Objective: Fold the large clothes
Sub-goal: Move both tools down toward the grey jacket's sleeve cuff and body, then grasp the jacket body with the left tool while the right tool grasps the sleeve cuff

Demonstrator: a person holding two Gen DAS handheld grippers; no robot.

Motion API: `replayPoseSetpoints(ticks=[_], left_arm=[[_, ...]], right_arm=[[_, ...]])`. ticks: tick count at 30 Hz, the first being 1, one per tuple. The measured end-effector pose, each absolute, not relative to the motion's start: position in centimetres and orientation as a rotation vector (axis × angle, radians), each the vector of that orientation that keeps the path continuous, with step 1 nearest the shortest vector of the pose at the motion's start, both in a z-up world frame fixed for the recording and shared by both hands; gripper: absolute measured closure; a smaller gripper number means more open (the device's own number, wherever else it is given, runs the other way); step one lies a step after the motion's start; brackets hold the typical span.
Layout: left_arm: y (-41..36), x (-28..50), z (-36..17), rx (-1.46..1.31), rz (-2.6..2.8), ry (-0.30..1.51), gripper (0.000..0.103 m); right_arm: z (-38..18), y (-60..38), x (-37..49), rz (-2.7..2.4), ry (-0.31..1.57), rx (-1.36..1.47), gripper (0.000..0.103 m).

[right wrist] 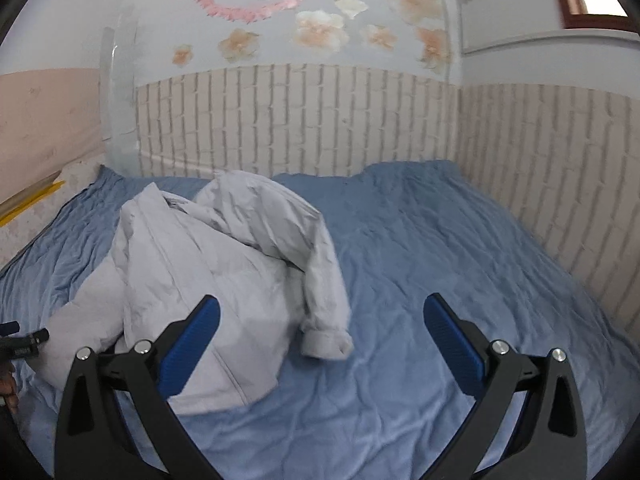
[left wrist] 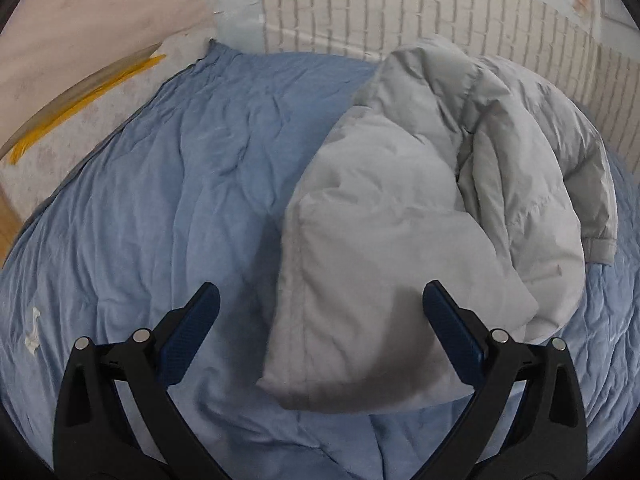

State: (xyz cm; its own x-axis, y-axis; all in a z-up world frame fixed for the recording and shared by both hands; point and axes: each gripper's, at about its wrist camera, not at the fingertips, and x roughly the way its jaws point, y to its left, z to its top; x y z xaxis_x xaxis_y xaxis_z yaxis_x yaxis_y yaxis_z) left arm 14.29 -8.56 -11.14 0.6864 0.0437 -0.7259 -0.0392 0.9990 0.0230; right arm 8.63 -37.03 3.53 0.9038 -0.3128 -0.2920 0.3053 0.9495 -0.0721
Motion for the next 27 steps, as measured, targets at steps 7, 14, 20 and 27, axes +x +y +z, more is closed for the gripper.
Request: replayPoseSetpoints(ticks=[7,14,20,27], left_arm=[[-7.6,15.2,-12.8,-0.121,0.006,0.9,0.003],[-7.8,15.5,-13.6,-0.143,-0.003,0.888,0.003],[-10.1,16.4,-14.6,-0.1,-0.047,0.907,0.009],[-10.9,18.8,-16.5,-0.121,-0.066,0.962,0.045]], right_arm=[[2.8,-38.5,14.9,-0.333,0.306,-0.01,0.002],[-2.2,-40.8,18.4,-0.33,0.42,0.001,0.002],[-5.9,-43.2,22.3,-0.293,0.516,0.011,0.002],[-10.1,-45.0,26.2,-0.298,0.641,0.132,0.072]])
